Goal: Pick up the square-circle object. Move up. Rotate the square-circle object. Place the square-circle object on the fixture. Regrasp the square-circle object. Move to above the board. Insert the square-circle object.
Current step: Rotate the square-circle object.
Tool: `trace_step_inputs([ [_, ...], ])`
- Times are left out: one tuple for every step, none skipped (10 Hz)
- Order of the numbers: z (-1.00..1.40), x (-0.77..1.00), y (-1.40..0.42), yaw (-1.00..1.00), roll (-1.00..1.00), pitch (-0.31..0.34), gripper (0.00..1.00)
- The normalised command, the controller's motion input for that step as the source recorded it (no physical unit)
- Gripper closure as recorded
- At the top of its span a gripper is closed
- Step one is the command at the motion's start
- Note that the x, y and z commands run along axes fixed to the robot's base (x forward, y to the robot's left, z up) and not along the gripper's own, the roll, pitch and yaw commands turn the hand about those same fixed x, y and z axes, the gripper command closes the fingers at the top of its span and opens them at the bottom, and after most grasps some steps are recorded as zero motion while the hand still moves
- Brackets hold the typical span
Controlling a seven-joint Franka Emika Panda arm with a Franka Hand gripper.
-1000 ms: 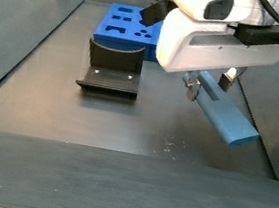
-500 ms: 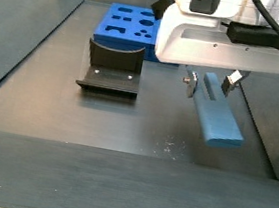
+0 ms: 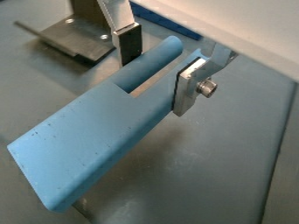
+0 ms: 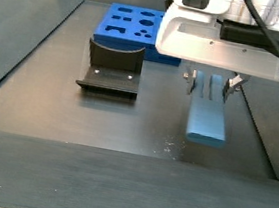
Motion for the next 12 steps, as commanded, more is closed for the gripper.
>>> trace_step_inputs([
  [0.01, 0.01, 0.00, -1.00, 0.00, 0.000, 1.00],
  [0.01, 0.01, 0.00, -1.00, 0.00, 0.000, 1.00],
  [0.01, 0.01, 0.00, -1.00, 0.00, 0.000, 1.00],
  [0.01, 0.01, 0.00, -1.00, 0.00, 0.000, 1.00],
  [0.01, 0.01, 0.00, -1.00, 0.00, 0.000, 1.00],
  [0.01, 0.01, 0.00, -1.00, 0.00, 0.000, 1.00],
  [0.01, 0.01, 0.00, -1.00, 0.00, 0.000, 1.00],
  [0.01, 0.01, 0.00, -1.00, 0.00, 0.000, 1.00],
  [0.01, 0.01, 0.00, -1.00, 0.00, 0.000, 1.00],
  [0.01, 0.01, 0.01, -1.00, 0.00, 0.000, 1.00],
  [0.01, 0.01, 0.01, -1.00, 0.00, 0.000, 1.00],
  [0.01, 0.01, 0.01, -1.00, 0.00, 0.000, 1.00],
])
